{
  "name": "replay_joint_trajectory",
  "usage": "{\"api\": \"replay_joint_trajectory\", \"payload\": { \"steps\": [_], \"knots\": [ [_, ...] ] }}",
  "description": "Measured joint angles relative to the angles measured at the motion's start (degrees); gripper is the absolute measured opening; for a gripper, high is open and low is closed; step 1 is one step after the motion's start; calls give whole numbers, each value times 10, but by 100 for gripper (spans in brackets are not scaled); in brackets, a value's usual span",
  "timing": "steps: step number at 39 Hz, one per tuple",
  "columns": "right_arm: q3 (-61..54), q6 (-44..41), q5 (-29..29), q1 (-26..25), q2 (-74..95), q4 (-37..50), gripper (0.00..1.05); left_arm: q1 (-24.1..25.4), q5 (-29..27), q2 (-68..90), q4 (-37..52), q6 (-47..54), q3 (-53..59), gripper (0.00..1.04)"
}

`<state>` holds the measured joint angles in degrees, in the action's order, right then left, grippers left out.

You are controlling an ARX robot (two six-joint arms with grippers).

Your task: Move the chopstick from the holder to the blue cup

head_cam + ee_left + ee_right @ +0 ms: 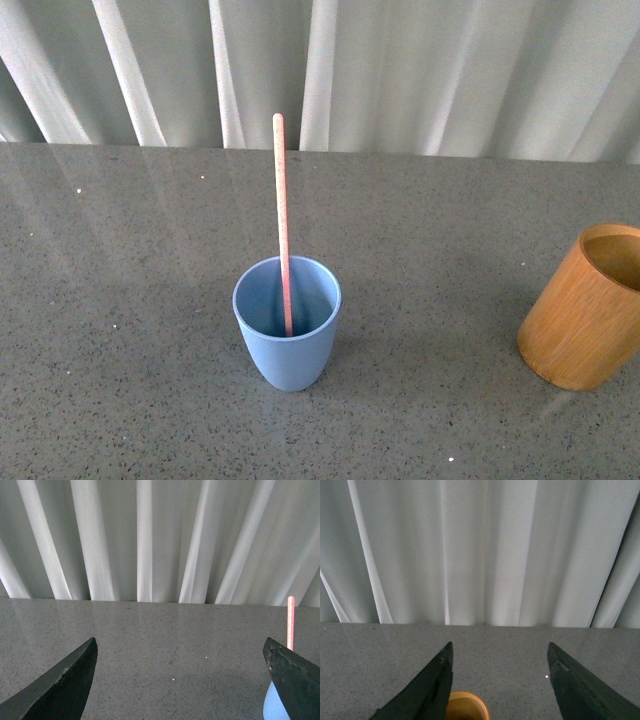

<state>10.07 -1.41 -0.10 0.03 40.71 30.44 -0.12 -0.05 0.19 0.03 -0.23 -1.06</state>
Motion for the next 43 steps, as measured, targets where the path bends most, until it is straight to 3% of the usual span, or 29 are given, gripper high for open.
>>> {"api": "replay_joint_trajectory", "payload": {
  "steps": [6, 12, 43],
  "knots": [
    [-24, 5, 0, 0, -33, -11, 30, 0, 0, 0, 0, 0, 0, 98],
    [-50, 6, 0, 0, -82, -34, 0, 0, 0, 0, 0, 0, 0, 98],
    [-88, 8, 0, 0, -278, -173, 1, 0, 0, 0, 0, 0, 0, 98]
  ]
}}
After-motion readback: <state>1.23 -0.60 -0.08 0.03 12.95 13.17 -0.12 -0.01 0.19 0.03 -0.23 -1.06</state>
